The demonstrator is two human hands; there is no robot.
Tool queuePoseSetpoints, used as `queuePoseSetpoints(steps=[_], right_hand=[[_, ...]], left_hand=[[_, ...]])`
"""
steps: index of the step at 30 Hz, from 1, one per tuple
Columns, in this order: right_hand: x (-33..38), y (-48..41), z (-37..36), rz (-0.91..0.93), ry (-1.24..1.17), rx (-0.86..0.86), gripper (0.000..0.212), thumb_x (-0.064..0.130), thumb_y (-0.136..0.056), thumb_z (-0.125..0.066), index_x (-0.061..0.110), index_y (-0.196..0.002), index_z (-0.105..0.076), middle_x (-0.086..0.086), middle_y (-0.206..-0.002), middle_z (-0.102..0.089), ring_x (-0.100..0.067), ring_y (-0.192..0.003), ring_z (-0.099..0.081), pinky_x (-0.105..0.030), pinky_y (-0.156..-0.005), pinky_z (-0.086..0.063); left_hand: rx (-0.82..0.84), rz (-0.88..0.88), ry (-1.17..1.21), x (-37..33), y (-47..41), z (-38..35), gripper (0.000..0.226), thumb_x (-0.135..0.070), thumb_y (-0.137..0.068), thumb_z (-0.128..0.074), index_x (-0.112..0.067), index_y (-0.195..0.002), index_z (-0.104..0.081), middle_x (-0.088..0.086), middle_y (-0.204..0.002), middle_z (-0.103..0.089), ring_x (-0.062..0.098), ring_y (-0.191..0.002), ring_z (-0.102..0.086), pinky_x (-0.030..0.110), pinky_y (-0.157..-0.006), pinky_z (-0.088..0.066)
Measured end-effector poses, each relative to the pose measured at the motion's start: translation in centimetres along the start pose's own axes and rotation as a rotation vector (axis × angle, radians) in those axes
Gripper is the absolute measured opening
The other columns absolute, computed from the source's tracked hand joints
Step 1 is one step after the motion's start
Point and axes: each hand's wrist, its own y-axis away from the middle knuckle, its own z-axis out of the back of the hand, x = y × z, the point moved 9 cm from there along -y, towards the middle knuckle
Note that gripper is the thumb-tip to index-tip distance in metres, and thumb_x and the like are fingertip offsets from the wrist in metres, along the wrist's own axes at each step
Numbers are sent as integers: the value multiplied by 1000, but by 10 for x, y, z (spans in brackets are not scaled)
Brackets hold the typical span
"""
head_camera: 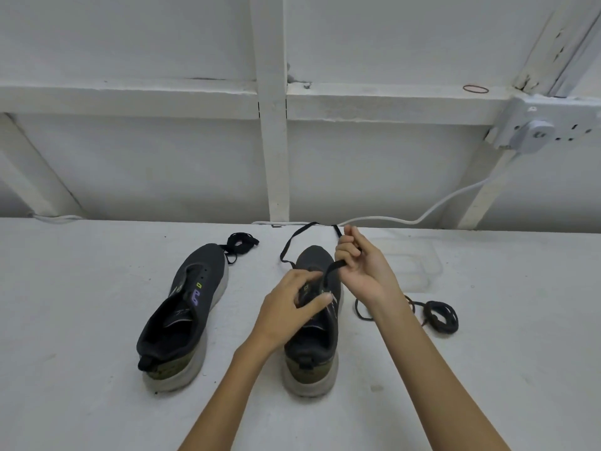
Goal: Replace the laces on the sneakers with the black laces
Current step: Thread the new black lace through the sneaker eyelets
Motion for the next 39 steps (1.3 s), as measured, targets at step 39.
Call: queuePoseSetpoints(steps=[39], right_hand=[[13,33,85,450,1396,-78,6,4,-81,-76,8,-79,-71,-1,-69,-68,-15,-55,-57,-23,-51,-44]], left_hand=[[-190,-106,-60,5,23,4,12,-21,-90,-64,-28,-99,-70,-21,-99,-68,3,-97,-58,22,-85,-48]])
